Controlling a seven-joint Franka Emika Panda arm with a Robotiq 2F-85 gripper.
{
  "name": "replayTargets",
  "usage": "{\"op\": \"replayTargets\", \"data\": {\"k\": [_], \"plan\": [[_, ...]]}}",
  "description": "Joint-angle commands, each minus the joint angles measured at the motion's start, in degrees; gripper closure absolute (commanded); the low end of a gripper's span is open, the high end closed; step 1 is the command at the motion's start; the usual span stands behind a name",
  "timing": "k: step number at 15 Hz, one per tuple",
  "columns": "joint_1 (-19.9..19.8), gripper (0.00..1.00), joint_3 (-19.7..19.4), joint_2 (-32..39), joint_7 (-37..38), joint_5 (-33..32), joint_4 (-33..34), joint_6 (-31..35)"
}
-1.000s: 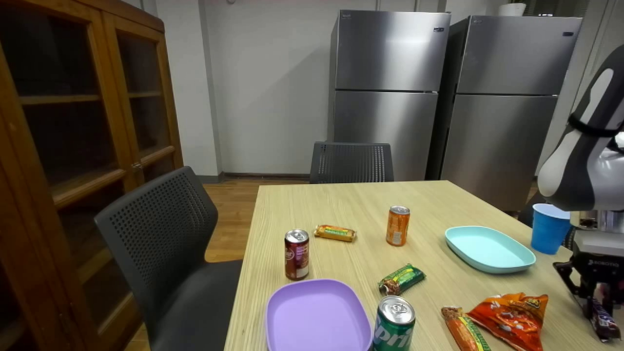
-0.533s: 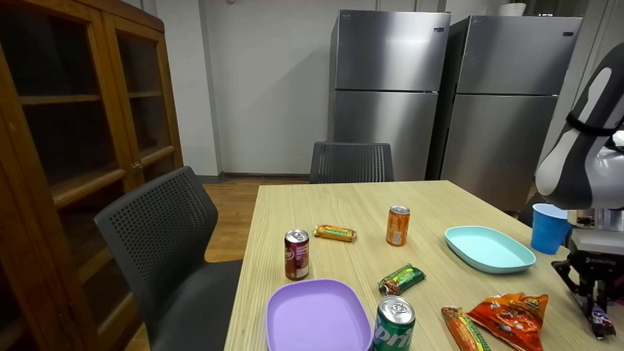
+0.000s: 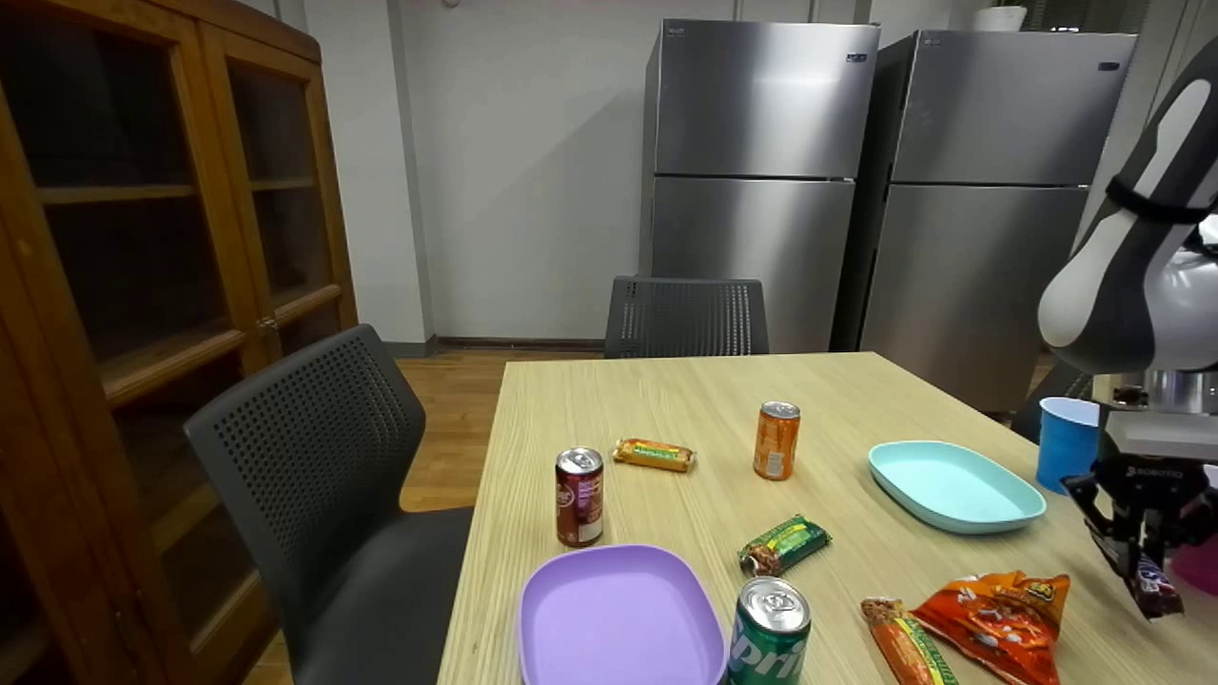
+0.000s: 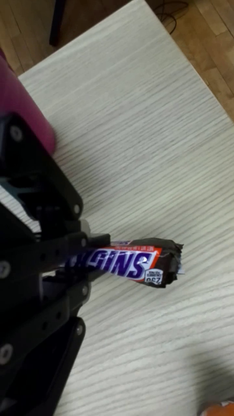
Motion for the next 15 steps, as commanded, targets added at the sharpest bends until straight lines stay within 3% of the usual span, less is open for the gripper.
{"op": "replayTargets", "data": {"k": [1, 15], "plan": [[2.12, 0.96, -0.49, -5.7, 0.37, -3.84, -2.37, -3.59], [11.96, 0.96, 6.18, -12.16, 3.82, -10.95, -2.62, -9.74]]}}
